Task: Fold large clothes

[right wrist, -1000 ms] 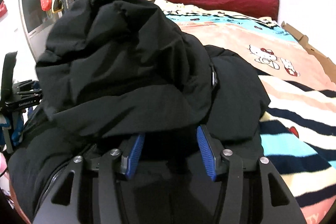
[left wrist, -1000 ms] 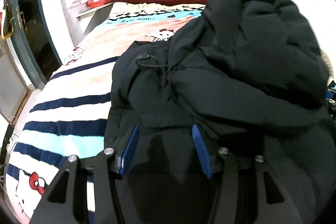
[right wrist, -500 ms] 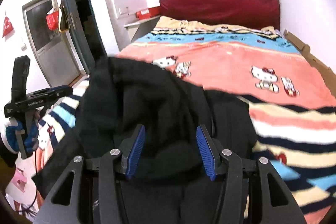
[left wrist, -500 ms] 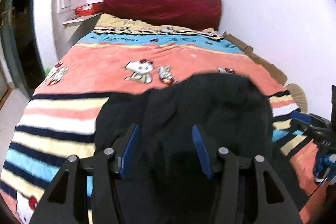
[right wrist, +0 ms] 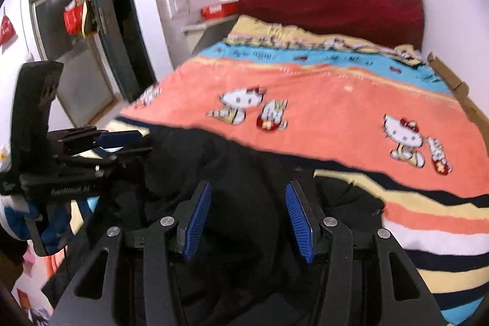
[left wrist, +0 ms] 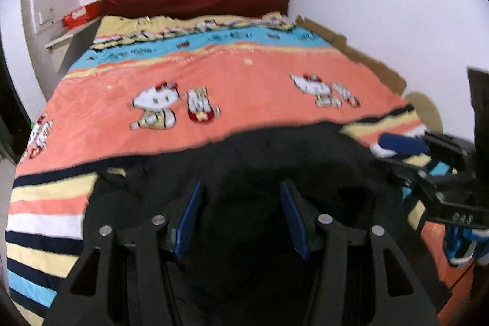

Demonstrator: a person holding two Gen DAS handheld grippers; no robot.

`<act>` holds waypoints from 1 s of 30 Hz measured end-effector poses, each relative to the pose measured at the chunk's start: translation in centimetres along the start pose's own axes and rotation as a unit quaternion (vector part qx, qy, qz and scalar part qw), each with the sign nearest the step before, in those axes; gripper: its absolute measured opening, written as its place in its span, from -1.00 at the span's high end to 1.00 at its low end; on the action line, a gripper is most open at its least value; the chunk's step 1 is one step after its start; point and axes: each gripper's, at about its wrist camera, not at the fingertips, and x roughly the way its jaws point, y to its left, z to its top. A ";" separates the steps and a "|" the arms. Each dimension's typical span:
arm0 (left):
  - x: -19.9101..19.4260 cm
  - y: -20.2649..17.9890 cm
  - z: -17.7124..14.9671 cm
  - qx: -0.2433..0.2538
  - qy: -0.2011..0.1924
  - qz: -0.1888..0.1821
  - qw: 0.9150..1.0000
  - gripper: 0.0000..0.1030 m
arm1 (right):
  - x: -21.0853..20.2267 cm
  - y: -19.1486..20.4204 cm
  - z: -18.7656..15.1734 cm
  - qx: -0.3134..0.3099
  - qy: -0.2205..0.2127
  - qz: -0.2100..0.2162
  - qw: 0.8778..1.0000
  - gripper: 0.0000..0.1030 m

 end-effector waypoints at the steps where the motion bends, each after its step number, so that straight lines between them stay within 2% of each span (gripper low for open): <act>1: 0.3 -0.1 -0.8 0.005 0.005 0.001 1.000 0.01 | 0.5 0.1 -0.6 -0.002 0.009 0.003 1.000 0.02; 5: 1.4 -1.0 -5.6 0.055 0.020 0.025 0.998 0.01 | 2.6 0.7 -4.8 -0.025 0.057 0.010 0.998 0.02; 8: 2.1 -1.0 -8.0 0.059 0.011 0.033 0.998 -0.03 | 2.8 0.7 -7.2 -0.027 0.061 0.013 0.998 0.01; 11: 3.4 0.0 -8.9 0.029 0.010 0.022 0.999 -0.03 | 3.4 0.4 -8.5 -0.021 0.062 0.008 0.998 0.01; 15: 5.1 0.2 -9.3 0.020 0.007 0.036 0.999 -0.03 | 5.9 -0.3 -9.7 -0.012 0.062 -0.004 0.998 0.01; 18: 5.6 0.2 -8.8 0.013 0.023 0.047 0.999 -0.03 | 6.7 0.0 -9.3 -0.009 0.070 -0.022 0.997 0.01; 21: 3.4 -0.2 -8.1 0.018 0.028 0.049 0.998 -0.02 | 5.3 0.8 -8.4 -0.019 0.086 -0.037 0.995 0.02; 24: -0.5 -0.5 -8.4 0.011 -0.001 0.029 1.000 -0.02 | 1.9 2.1 -8.5 -0.043 0.068 -0.047 0.996 0.02; 26: -1.8 -1.2 -9.0 0.017 -0.004 0.014 1.000 -0.02 | 0.0 2.5 -8.7 -0.039 0.056 -0.036 0.997 0.02; 28: -1.7 -2.2 -9.9 0.033 0.007 0.013 0.999 -0.02 | -0.8 2.9 -9.2 -0.036 0.056 -0.023 0.998 0.01; 30: -0.8 -2.7 -10.7 0.039 0.019 0.021 0.999 -0.03 | -0.2 3.3 -10.1 -0.045 0.069 -0.031 0.996 0.01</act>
